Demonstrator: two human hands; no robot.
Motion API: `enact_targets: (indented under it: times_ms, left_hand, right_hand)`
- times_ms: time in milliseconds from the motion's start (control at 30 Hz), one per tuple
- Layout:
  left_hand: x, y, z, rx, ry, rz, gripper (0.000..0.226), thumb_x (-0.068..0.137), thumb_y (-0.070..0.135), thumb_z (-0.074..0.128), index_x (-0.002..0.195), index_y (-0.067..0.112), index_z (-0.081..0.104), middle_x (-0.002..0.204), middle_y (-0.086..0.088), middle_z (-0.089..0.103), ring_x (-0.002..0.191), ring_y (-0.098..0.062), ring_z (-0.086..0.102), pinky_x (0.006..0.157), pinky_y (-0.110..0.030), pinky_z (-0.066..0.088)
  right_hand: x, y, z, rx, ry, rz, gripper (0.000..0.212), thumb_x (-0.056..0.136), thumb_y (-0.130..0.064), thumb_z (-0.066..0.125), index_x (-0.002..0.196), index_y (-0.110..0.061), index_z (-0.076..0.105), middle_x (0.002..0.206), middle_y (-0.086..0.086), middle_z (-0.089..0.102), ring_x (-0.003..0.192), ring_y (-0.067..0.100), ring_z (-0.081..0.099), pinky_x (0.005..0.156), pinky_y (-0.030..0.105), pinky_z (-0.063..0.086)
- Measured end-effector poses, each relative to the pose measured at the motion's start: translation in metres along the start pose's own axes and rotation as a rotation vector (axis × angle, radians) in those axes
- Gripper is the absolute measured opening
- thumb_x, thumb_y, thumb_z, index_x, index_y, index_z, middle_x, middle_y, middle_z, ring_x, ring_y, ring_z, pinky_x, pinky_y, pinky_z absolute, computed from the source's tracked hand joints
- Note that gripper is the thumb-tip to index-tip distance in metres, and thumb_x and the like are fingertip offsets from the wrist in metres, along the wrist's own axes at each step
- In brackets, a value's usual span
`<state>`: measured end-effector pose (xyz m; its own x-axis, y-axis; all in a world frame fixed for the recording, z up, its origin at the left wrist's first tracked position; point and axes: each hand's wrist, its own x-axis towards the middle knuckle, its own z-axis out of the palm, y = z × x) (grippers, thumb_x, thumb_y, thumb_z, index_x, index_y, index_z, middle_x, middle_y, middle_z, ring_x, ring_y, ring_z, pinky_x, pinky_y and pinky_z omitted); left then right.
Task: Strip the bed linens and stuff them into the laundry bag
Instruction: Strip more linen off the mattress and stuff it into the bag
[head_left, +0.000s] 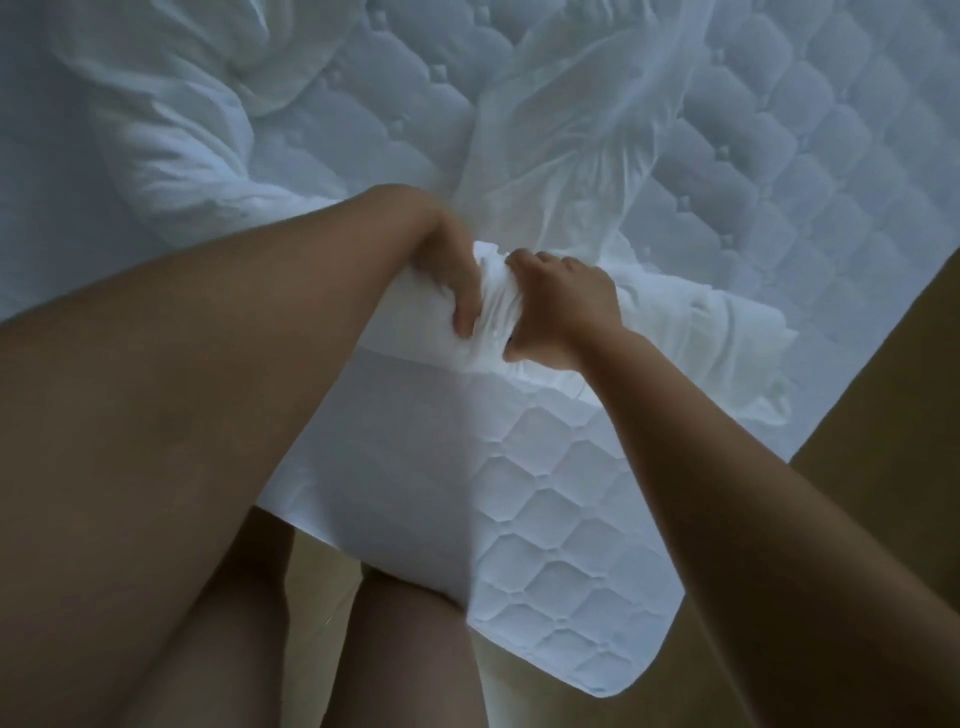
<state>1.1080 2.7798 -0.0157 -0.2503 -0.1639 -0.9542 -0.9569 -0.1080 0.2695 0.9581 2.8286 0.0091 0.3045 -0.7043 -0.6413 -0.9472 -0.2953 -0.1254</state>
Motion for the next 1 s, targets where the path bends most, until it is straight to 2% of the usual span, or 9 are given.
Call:
enact_targets:
  times_ms: [100,167,333,433,567,633,733,833,1000]
  left_hand:
    - [-0.015,-0.017,0.041,-0.201,-0.267,-0.110,0.044,0.070,0.023,0.080,0.109,0.006,0.068,0.102,-0.017,0.072,0.084,-0.030,0.068,0.071,-0.032,0.056]
    - [-0.021,-0.030,0.072,-0.240,-0.258,-0.075,0.048,0.064,0.025,0.083,0.108,0.011,0.069,0.100,-0.014,0.072,0.082,-0.028,0.069,0.071,-0.034,0.058]
    - [-0.056,-0.040,0.101,0.181,0.610,0.101,0.081,0.063,0.067,0.066,0.129,0.023,0.050,0.127,-0.003,0.053,0.119,-0.026,0.047,0.099,-0.040,0.038]
    - [-0.070,-0.025,0.134,0.362,0.641,0.050,0.105,0.072,0.069,0.052,0.150,0.013,0.010,0.153,-0.011,0.017,0.141,-0.030,0.014,0.113,-0.054,0.011]
    - [-0.051,-0.028,0.145,0.437,0.621,-0.031,0.121,0.068,0.066,0.067,0.151,0.011,-0.002,0.154,-0.012,0.017,0.140,-0.031,0.020,0.112,-0.054,0.014]
    - [-0.045,-0.028,0.125,0.388,0.624,-0.018,0.115,0.061,0.067,0.071,0.149,0.018,0.016,0.144,-0.006,0.039,0.130,-0.028,0.039,0.106,-0.047,0.028]
    - [-0.042,-0.029,0.074,0.194,0.494,0.067,0.092,0.045,0.066,0.079,0.124,0.030,0.051,0.117,0.004,0.062,0.103,-0.023,0.060,0.083,-0.034,0.041]
    - [-0.046,-0.033,0.035,0.060,0.372,0.104,0.082,0.045,0.064,0.081,0.117,0.031,0.059,0.109,0.004,0.066,0.089,-0.021,0.059,0.074,-0.029,0.044]
    - [-0.055,-0.031,0.051,0.076,0.901,-0.056,0.091,0.066,0.068,0.043,0.140,0.016,0.040,0.142,-0.013,0.042,0.131,-0.032,0.037,0.105,-0.046,0.028]
  right_hand:
    - [-0.016,-0.019,0.010,0.031,-0.235,-0.070,0.073,0.057,-0.039,0.082,0.121,-0.027,0.048,0.095,-0.006,0.056,0.093,0.021,0.057,0.070,0.028,0.036]
    - [-0.020,-0.034,0.024,0.009,-0.356,-0.131,0.081,0.056,-0.040,0.083,0.127,-0.028,0.047,0.098,-0.005,0.058,0.099,0.021,0.059,0.072,0.027,0.038]
    - [-0.003,-0.033,0.002,0.191,-0.530,-0.076,0.081,0.056,-0.033,0.088,0.128,-0.024,0.052,0.100,-0.006,0.060,0.082,0.015,0.058,0.058,0.021,0.043]
    - [0.010,-0.028,-0.007,0.245,-0.558,-0.057,0.077,0.053,-0.029,0.090,0.122,-0.027,0.056,0.093,-0.008,0.060,0.076,0.010,0.059,0.050,0.022,0.044]
    - [-0.006,-0.038,0.006,0.090,-0.278,-0.078,0.092,0.059,-0.040,0.084,0.139,-0.030,0.040,0.134,0.001,0.048,0.120,0.027,0.046,0.094,0.040,0.042]
    - [-0.043,-0.046,0.030,0.061,0.082,-0.100,0.085,0.069,-0.030,0.072,0.144,-0.023,0.033,0.144,0.008,0.038,0.132,0.032,0.032,0.107,0.047,0.024]
    - [-0.092,-0.048,0.074,-0.025,0.410,-0.203,0.106,0.048,-0.023,0.078,0.144,-0.017,0.033,0.148,0.019,0.033,0.137,0.036,0.022,0.109,0.056,0.009]
    - [-0.070,-0.029,0.086,-0.161,0.475,-0.249,0.124,0.037,-0.023,0.087,0.145,-0.027,0.025,0.150,0.016,0.020,0.138,0.037,0.017,0.107,0.059,0.007]
    - [0.004,-0.010,0.023,-0.083,0.332,-0.195,0.118,0.049,-0.047,0.085,0.148,-0.031,0.023,0.148,0.011,0.033,0.136,0.036,0.029,0.107,0.055,0.020]
